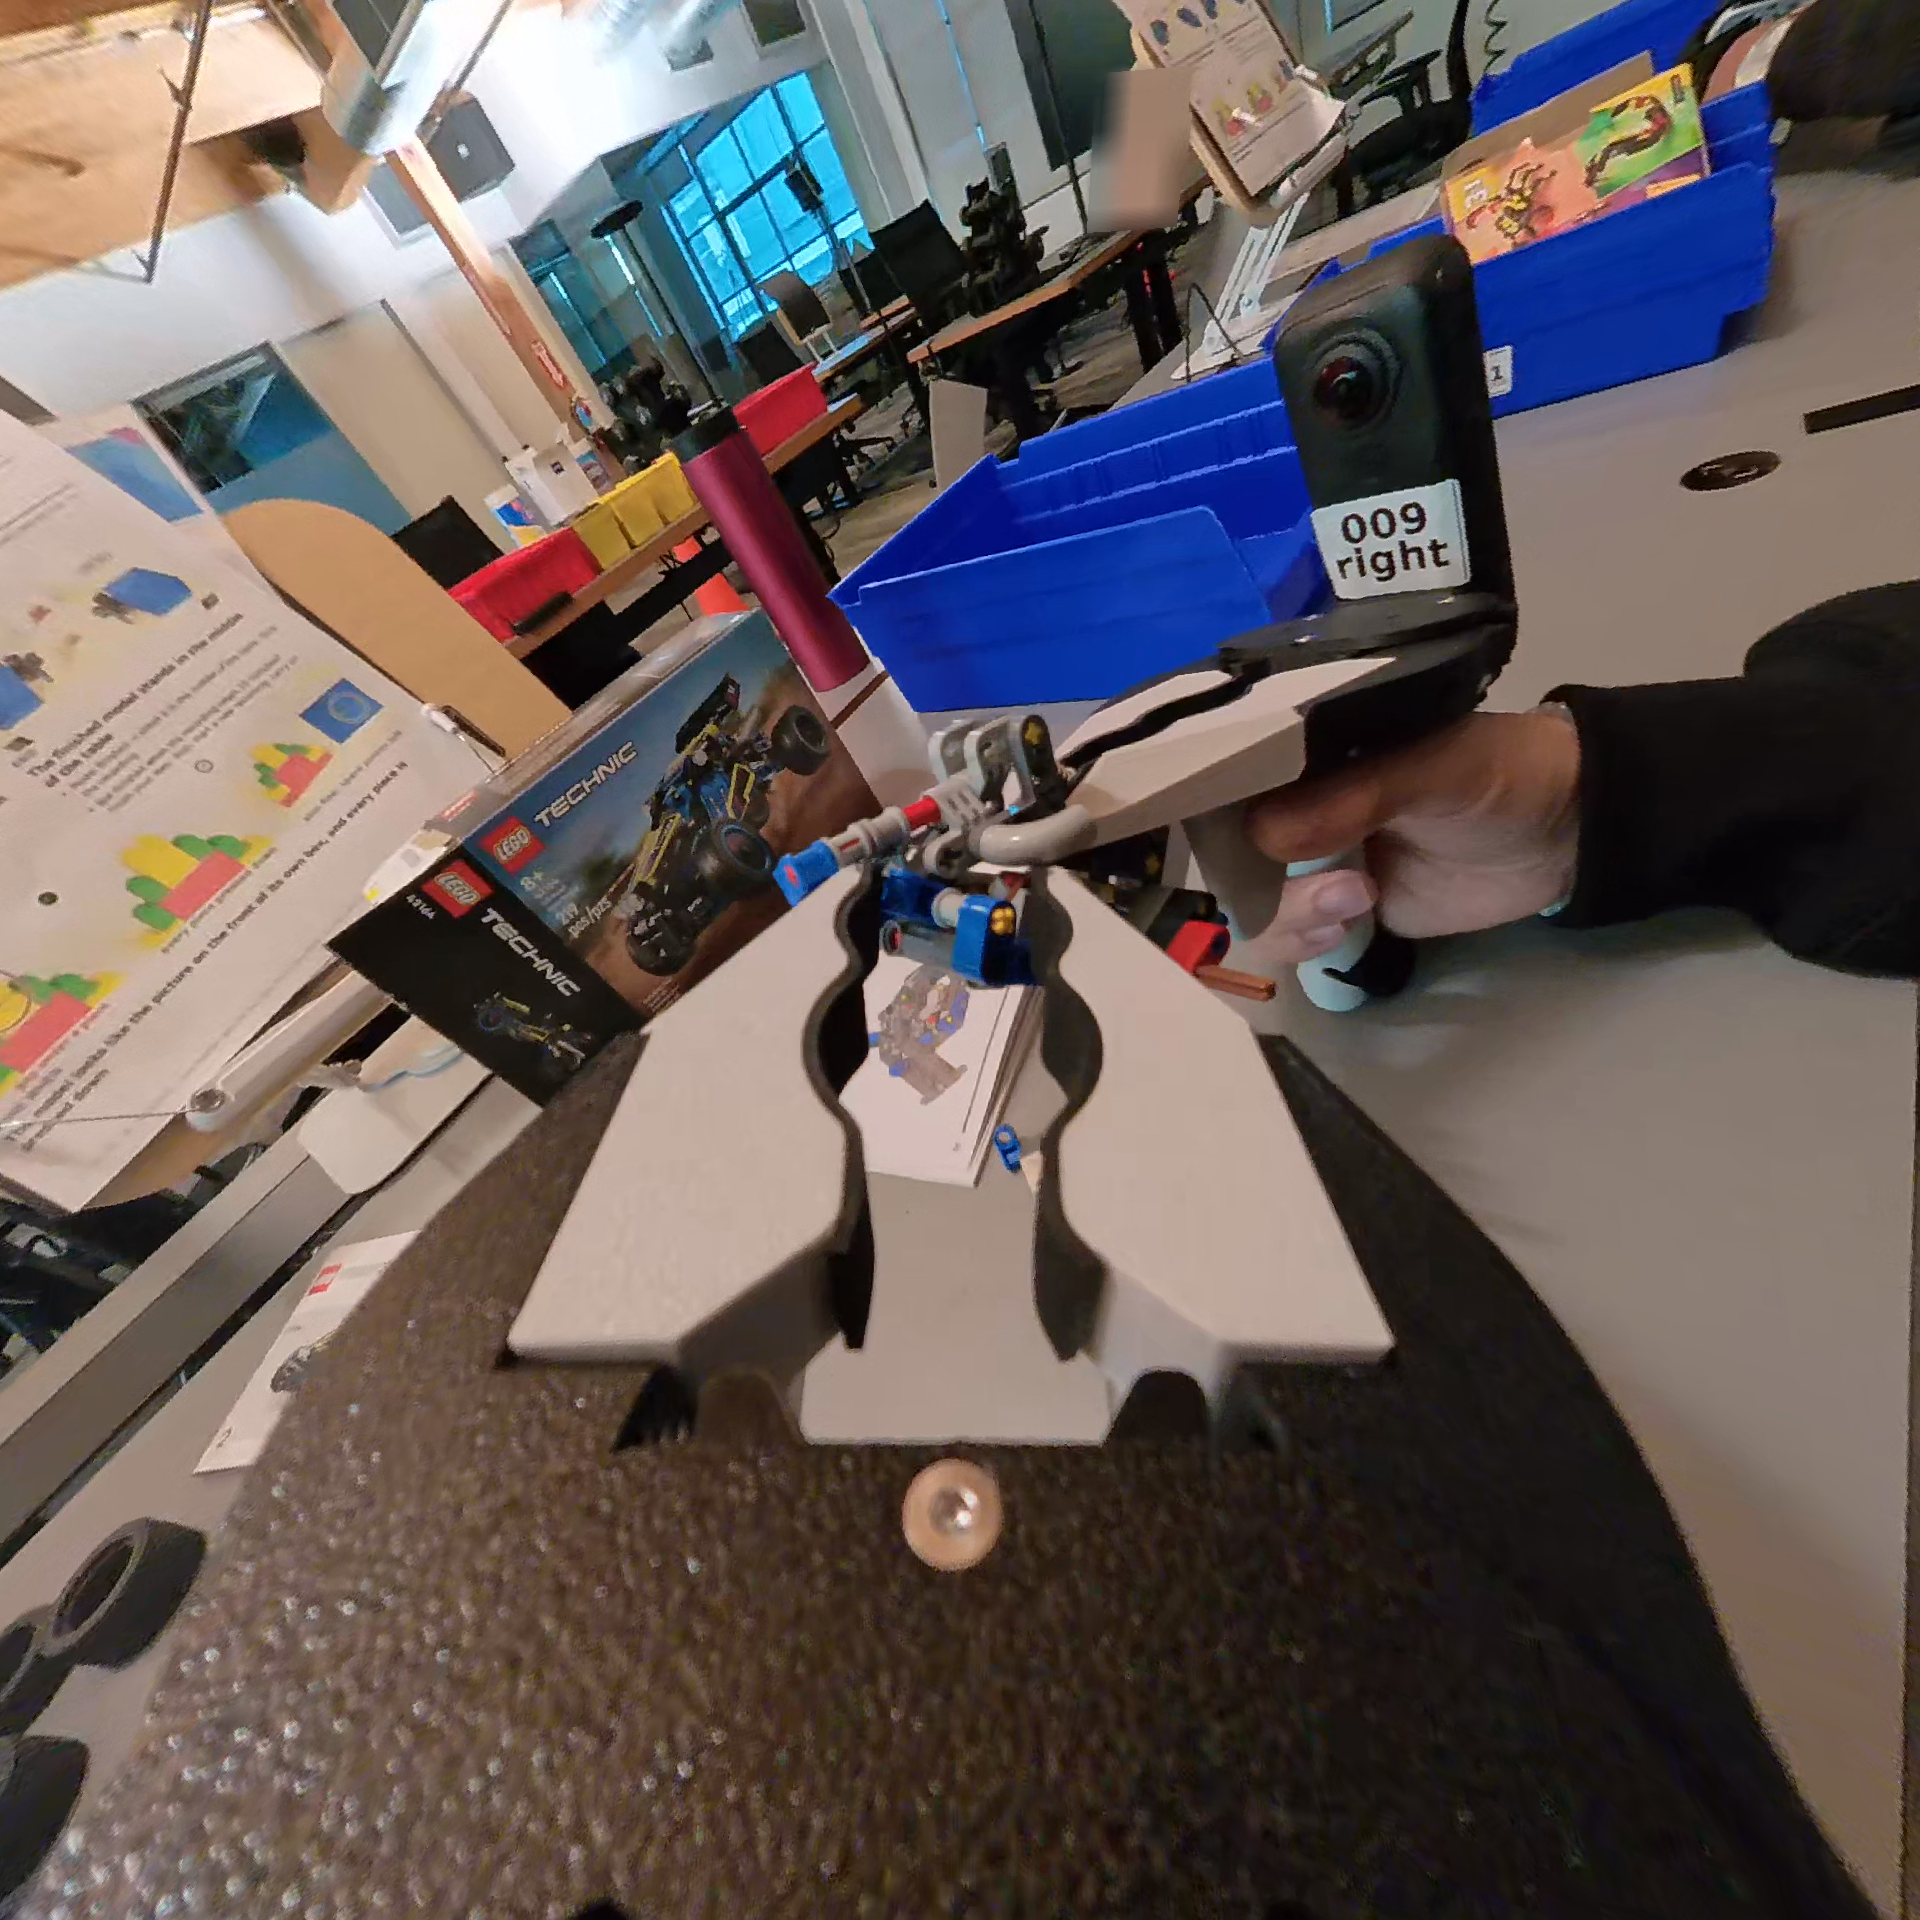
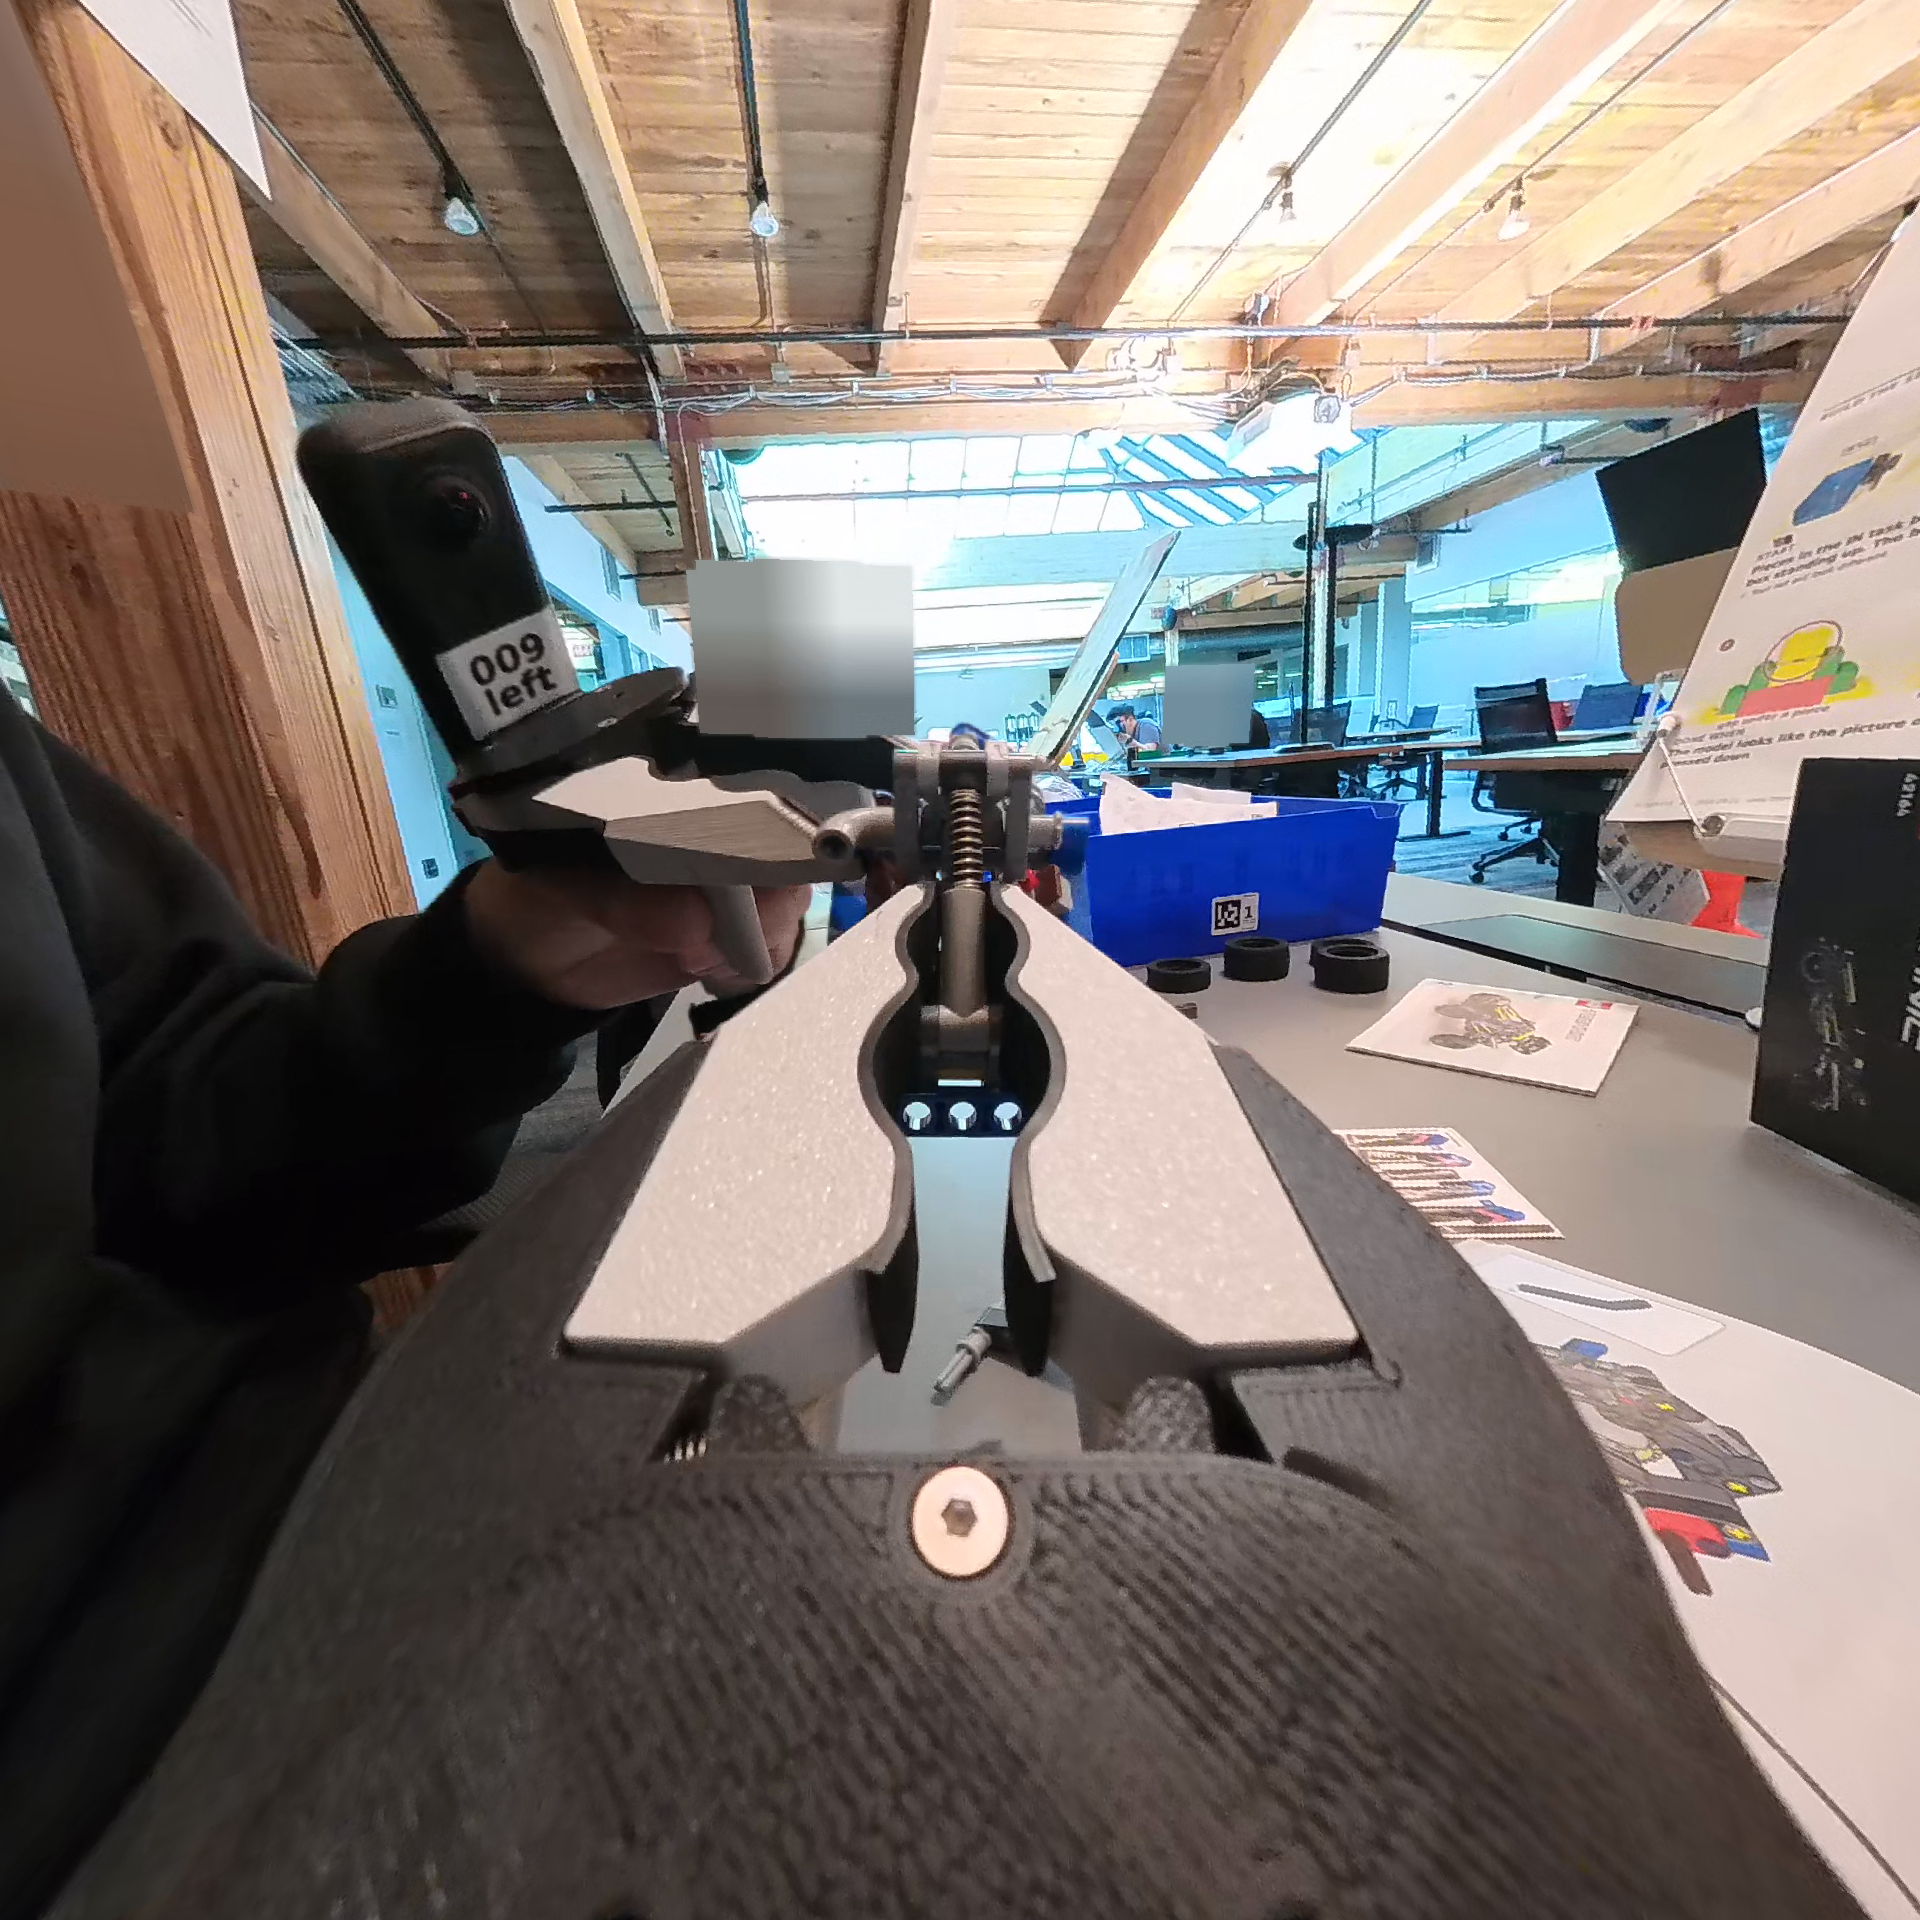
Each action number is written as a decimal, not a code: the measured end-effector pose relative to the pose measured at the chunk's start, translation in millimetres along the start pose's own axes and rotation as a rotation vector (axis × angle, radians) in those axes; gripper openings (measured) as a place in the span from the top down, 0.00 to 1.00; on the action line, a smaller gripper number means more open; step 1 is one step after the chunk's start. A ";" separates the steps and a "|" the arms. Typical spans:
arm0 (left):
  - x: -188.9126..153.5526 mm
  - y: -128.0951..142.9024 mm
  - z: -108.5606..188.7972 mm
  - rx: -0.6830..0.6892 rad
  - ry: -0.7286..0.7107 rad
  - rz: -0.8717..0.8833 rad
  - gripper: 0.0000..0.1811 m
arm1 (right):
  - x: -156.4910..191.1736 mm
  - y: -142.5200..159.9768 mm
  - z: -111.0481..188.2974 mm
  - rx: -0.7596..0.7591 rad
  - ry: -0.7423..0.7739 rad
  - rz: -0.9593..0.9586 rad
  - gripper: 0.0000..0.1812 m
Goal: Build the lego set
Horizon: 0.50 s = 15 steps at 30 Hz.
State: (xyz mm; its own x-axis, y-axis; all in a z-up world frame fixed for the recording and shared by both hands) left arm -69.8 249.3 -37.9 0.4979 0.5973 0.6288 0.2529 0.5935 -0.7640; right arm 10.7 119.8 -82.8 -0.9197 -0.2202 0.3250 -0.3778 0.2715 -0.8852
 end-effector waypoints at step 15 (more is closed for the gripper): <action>-1.1 -2.5 1.0 -0.081 -0.054 -0.106 0.86 | -0.1 0.8 -0.4 -0.009 -0.026 -0.031 0.98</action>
State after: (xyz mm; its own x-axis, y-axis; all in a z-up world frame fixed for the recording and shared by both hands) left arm -71.8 247.7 -36.5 0.4195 0.5630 0.7120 0.3688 0.6110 -0.7004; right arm 10.5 120.4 -83.4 -0.9047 -0.2524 0.3432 -0.4067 0.2722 -0.8721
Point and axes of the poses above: each gripper's, where its closed fingertips meet, z back along the fingers, y out of its underside, x = y × z across the jaws, the point moved 8 cm from there along z, back along the fingers, and after that the axes turned 15 degrees about -z, right-handed, at the moved point
